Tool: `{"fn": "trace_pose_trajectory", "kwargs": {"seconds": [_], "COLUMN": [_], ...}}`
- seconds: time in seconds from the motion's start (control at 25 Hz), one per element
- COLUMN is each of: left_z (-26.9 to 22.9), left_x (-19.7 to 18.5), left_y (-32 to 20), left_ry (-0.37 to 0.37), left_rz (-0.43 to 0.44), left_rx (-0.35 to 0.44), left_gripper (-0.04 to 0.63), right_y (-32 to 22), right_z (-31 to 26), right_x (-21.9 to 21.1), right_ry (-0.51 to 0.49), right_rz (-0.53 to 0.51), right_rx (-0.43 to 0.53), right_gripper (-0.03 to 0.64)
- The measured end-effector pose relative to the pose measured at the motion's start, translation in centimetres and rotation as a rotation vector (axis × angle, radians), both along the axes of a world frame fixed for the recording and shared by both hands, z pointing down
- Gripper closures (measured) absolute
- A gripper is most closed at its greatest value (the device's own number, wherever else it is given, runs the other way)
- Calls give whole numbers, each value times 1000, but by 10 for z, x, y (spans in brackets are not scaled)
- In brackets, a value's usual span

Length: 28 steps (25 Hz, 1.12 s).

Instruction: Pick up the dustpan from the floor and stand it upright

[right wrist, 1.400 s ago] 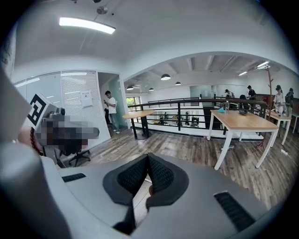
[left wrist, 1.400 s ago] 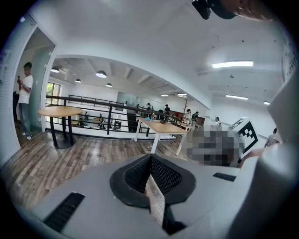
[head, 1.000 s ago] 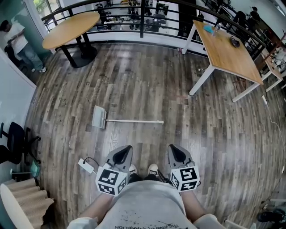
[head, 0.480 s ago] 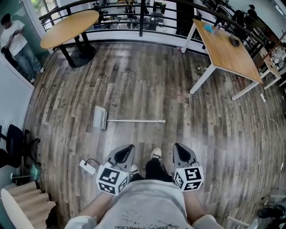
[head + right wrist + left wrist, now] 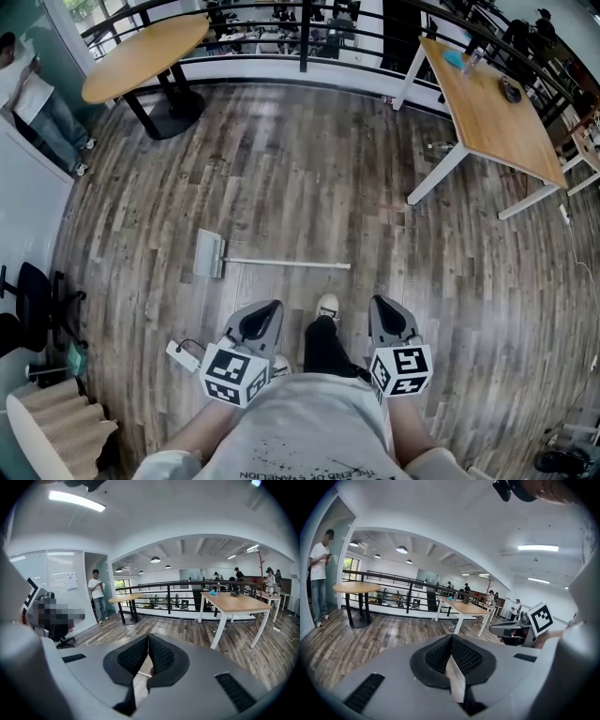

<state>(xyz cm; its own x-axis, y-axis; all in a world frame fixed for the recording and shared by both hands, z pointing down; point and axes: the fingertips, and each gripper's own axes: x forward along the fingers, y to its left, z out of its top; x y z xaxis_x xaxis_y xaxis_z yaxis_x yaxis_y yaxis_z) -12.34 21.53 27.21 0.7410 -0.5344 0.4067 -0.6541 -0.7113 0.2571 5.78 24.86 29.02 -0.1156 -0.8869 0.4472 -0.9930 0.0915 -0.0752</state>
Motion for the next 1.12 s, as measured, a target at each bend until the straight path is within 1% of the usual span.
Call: {"fn": "trace_pose_trajectory", "kwargs": {"seconds": [0.32, 0.48, 0.6, 0.68, 0.84, 1.0, 1.12], "left_z": [-5, -4, 0, 0, 3, 12, 22], "left_x": [78, 102, 108, 111, 112, 112, 107], "left_y": [-101, -134, -153, -162, -181, -197, -212], "left_ry": [12, 9, 7, -3, -11, -2, -16], "left_rz": [-50, -89, -125, -123, -102, -62, -31], "left_rx": [20, 14, -6, -10, -13, -36, -41], "left_gripper": [572, 572, 572, 572, 572, 572, 572], "right_y": [-106, -140, -157, -164, -182, -191, -197], "right_z": [-1, 4, 11, 15, 23, 31, 44], "right_x": [71, 94, 103, 103, 101, 104, 98], "right_ry": [6, 0, -16, -27, -40, -15, -18], "right_rz": [-93, -128, -138, -143, -136, -118, -108], "right_rx": [6, -4, -26, -40, -64, -83, -112], "right_gripper": [591, 591, 591, 591, 591, 591, 591]}}
